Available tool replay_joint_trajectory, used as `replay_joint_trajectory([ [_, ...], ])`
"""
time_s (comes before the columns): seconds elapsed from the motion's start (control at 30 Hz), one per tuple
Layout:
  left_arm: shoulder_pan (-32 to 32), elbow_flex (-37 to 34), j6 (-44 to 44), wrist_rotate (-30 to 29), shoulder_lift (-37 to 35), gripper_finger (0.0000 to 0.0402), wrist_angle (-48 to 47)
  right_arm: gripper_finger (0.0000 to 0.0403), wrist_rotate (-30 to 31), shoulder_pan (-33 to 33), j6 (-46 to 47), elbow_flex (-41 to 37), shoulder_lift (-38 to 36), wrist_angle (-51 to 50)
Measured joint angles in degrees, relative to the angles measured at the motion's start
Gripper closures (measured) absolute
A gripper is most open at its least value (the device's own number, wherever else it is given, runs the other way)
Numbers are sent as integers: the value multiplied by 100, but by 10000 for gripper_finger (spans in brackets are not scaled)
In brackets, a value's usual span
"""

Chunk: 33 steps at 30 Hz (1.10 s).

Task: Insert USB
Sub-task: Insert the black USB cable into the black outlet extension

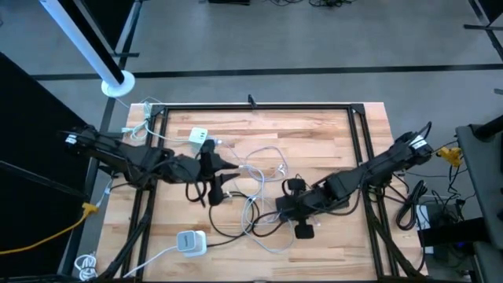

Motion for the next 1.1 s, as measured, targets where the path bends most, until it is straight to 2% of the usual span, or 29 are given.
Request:
replay_joint_trajectory([
  [0.2, -400, 0, -529, -49, -8, 323, -444, 403, 6, 38, -54, 1, 494, -86],
  [0.33, -580, 0, -800, -67, -8, 330, -710, 403, 289, 38, -104, -69, 655, -140],
  [0.53, -665, 0, -947, -118, -8, 336, -799, 403, 712, 40, 95, -415, 532, -242],
  [0.77, -667, 0, -1017, -430, -8, 336, -789, 403, 706, 49, 296, -486, 456, 33],
  [1.1, -667, 0, -1033, -467, -8, 337, -782, 401, 717, 49, 911, -642, 454, 370],
])
